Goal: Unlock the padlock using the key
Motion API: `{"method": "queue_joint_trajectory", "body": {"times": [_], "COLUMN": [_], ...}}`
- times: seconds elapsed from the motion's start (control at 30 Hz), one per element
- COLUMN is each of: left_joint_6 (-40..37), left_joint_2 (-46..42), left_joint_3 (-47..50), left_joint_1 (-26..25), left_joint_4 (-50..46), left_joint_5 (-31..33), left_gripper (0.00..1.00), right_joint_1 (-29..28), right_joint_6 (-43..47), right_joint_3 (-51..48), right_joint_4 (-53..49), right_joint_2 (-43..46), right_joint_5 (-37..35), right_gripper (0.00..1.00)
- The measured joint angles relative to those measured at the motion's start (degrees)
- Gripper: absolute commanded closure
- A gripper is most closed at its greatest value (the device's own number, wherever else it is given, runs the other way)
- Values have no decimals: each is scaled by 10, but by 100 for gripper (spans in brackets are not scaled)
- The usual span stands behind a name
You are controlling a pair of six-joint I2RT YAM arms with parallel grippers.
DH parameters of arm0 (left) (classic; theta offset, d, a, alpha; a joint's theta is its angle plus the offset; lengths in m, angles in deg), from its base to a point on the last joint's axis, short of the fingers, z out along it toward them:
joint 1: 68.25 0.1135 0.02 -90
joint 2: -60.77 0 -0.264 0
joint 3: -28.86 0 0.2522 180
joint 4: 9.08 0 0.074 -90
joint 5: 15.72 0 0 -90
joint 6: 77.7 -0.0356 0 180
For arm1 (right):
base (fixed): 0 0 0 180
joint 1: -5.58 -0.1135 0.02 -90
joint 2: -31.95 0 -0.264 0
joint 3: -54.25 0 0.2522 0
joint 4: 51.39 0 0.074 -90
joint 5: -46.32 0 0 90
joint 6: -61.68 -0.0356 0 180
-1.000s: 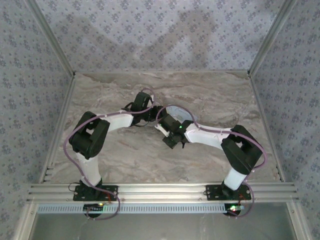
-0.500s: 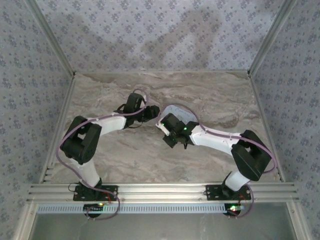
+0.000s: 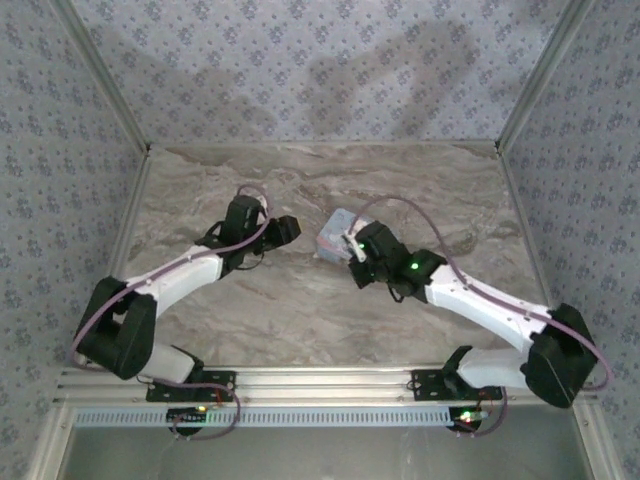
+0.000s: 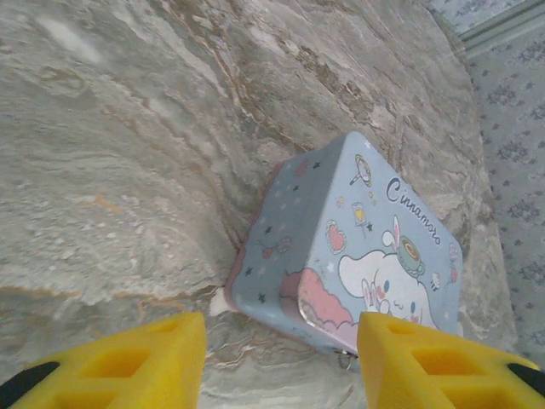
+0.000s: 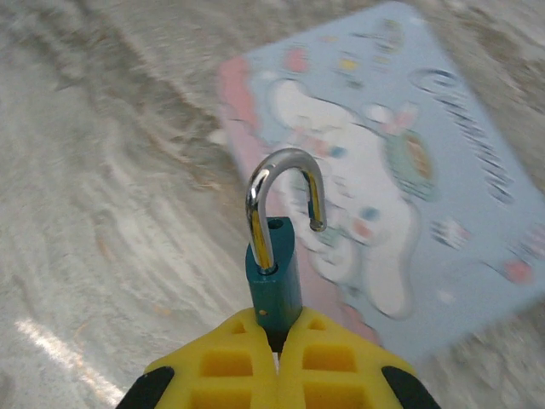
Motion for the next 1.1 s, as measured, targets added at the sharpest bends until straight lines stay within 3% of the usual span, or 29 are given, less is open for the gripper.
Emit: {"method": "queue_joint_trajectory", "body": {"times": [0.3,0.53,0.77,1.1], "left_joint_6": [-19,-20,-20,-20], "left_joint_2": [-64,-99,-136,-166], "left_joint_3": [28,62,88,106], "left_joint_1": [0,-2,-5,-5], "left_joint_4": [-43,-56,-68,-82], "left_joint_5": [35,50,67,81], "left_gripper": [47,46,46,45], "right_joint_1": [175,295,338,355], "right_joint_6": [-104,-144,-155,-164], "right_joint_3": [-65,-66,-66,-64], "right_joint_4": [-77,-131,-134,-106], "right_joint_2": [122,97,24,-72], "right_joint_5": [-5,12,39,66], "right_gripper": [100,100,100,100]}}
